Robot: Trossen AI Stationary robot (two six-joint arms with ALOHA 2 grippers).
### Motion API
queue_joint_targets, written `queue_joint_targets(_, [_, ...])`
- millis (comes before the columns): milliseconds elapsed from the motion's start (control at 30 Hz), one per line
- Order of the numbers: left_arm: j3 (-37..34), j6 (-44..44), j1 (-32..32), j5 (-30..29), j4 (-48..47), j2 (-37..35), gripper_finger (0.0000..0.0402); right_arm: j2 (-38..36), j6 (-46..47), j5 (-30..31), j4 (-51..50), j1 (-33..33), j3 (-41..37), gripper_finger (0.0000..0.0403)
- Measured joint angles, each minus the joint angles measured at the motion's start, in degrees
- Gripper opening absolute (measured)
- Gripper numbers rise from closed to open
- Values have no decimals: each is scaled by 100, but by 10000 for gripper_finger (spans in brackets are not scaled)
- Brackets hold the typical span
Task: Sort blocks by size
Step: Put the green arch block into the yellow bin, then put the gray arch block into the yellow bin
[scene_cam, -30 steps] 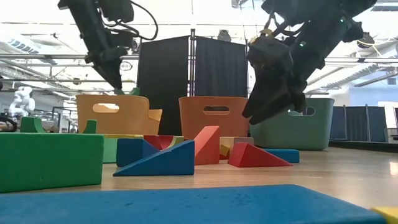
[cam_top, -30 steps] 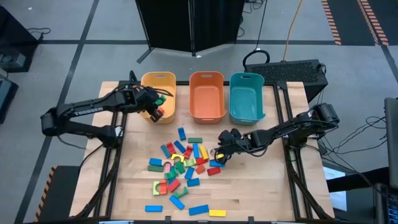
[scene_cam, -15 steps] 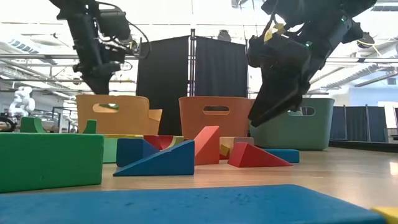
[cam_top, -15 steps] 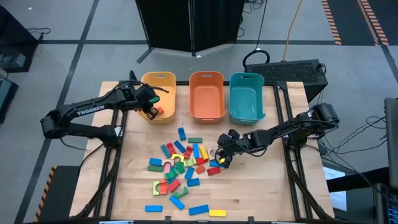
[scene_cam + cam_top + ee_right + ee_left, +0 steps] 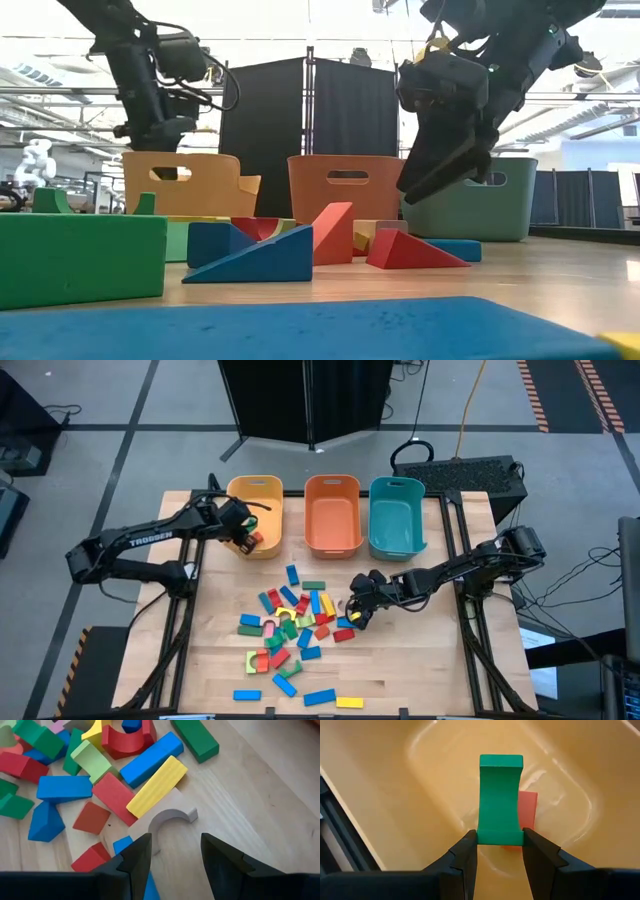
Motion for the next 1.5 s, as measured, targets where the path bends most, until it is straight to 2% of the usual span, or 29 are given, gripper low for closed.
queue_joint_targets(233, [0, -47, 0, 4, 372, 214, 123, 0, -632, -53, -6, 0, -1, 160])
queue_joint_targets(633, [2, -138, -7, 39, 781, 766, 125, 0, 67, 292, -12, 60, 0, 162])
queue_joint_targets(733, [4, -130, -7, 38, 824, 785, 144, 0, 215, 327, -10, 101, -1, 169])
queue_joint_targets(967, [4, -6, -29, 31, 870, 783, 219, 0, 607, 488, -5, 261, -1, 196])
queue_joint_targets(1167, [82, 21, -220, -78, 946, 616, 229, 59, 791, 902, 168, 452, 0, 213])
queue_joint_targets(1333, [148, 162, -566, -83, 901, 222, 230, 421, -40, 931, 815, 605, 2, 217])
queue_joint_targets(1500, [150, 160, -1021, -76, 878, -195, 230, 739, -726, 926, 853, 721, 0, 217])
